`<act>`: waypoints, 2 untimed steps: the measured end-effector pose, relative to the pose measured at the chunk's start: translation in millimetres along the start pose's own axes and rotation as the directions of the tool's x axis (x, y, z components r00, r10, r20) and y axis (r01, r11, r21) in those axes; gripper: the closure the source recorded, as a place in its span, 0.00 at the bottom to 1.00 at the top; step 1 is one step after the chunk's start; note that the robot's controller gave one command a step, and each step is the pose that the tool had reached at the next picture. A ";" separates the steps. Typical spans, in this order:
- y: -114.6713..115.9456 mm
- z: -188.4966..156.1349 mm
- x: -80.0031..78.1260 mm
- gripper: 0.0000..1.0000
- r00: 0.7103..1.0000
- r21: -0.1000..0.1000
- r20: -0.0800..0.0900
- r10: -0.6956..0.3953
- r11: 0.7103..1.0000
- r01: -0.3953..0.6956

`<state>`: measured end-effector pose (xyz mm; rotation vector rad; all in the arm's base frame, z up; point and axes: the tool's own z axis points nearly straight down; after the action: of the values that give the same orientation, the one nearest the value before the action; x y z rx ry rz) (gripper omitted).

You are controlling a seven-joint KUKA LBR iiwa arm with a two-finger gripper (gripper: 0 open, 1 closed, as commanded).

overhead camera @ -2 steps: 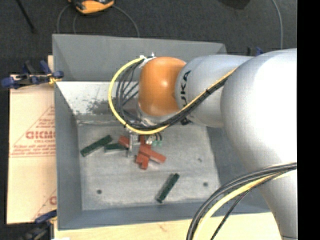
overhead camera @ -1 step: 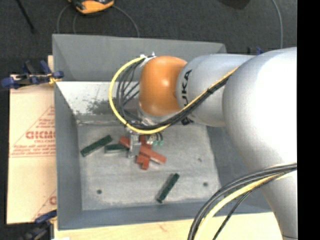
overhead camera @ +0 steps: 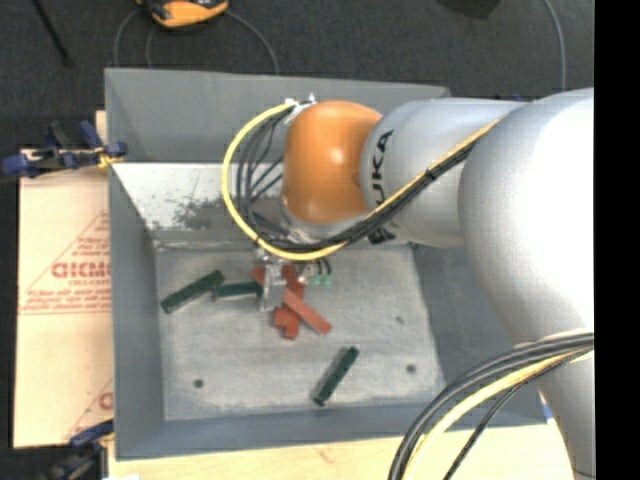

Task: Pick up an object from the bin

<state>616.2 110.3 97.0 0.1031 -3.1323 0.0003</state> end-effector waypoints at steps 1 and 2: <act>0.2 -22.6 -2.3 1.00 1.000 0.000 0.009 0.000 1.000 0.000; 0.3 -36.5 -3.5 1.00 1.000 -0.001 0.014 0.001 1.000 -0.001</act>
Offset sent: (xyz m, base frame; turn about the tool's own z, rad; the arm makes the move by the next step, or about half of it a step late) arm -0.0001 0.0000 0.0226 0.0000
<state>620.0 110.8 133.5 0.1026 -3.1459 -0.0019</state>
